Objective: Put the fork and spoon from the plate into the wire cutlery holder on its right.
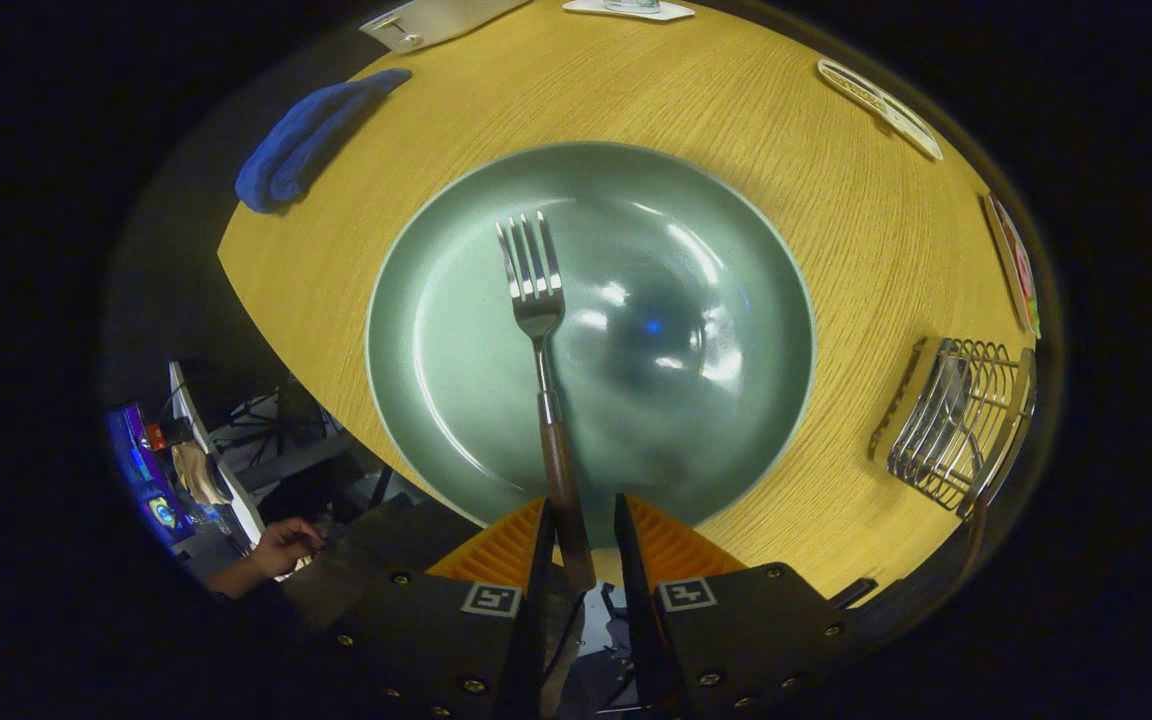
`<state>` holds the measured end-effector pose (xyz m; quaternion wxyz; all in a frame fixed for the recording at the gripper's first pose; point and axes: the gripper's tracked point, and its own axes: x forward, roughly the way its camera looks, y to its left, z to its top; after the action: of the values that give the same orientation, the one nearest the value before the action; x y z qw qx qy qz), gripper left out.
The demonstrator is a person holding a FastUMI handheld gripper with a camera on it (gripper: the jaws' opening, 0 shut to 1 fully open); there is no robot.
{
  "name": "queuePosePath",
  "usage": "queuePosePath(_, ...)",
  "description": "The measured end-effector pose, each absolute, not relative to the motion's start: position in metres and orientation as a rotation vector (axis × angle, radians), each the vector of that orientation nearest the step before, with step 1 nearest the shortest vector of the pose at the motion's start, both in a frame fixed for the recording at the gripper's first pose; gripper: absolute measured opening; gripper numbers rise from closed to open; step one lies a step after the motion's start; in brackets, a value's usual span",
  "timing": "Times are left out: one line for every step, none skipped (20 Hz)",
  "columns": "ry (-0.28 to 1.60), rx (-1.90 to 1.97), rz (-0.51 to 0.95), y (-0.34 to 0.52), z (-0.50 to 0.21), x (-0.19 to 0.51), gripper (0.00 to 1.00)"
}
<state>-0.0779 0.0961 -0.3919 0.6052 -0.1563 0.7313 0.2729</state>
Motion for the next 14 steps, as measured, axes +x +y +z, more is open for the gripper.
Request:
queuePosePath(1.691, -0.368, 0.631, 0.096, -0.392, -0.078, 0.35)
queuePosePath(1.683, -0.387, 0.637, 0.093, -0.395, -0.078, 0.36)
queuePosePath(1.678, -0.394, 0.658, 0.095, -0.392, -0.077, 0.35)
queuePosePath(1.679, -0.408, 0.664, 0.092, -0.400, -0.081, 0.25)
queuePosePath(1.685, -0.445, 0.676, 0.084, -0.395, -0.080, 0.14)
queuePosePath(1.671, -0.466, 0.687, 0.082, -0.396, -0.079, 0.14)
queuePosePath(1.662, -0.468, 0.693, 0.084, -0.393, -0.077, 0.14)
queuePosePath(1.671, -0.480, 0.689, 0.082, -0.392, -0.076, 0.03)
queuePosePath(1.673, -0.481, 0.695, 0.078, -0.388, -0.076, 0.03)
queuePosePath(1.669, -0.481, 0.700, 0.077, -0.384, -0.074, 0.03)
queuePosePath(1.665, -0.487, 0.708, 0.077, -0.378, -0.072, 0.03)
queuePosePath(1.653, -0.486, 0.716, 0.075, -0.371, -0.067, 0.03)
queuePosePath(1.644, -0.483, 0.719, 0.074, -0.362, -0.063, 0.03)
queuePosePath(1.639, -0.483, 0.725, 0.071, -0.354, -0.059, 0.03)
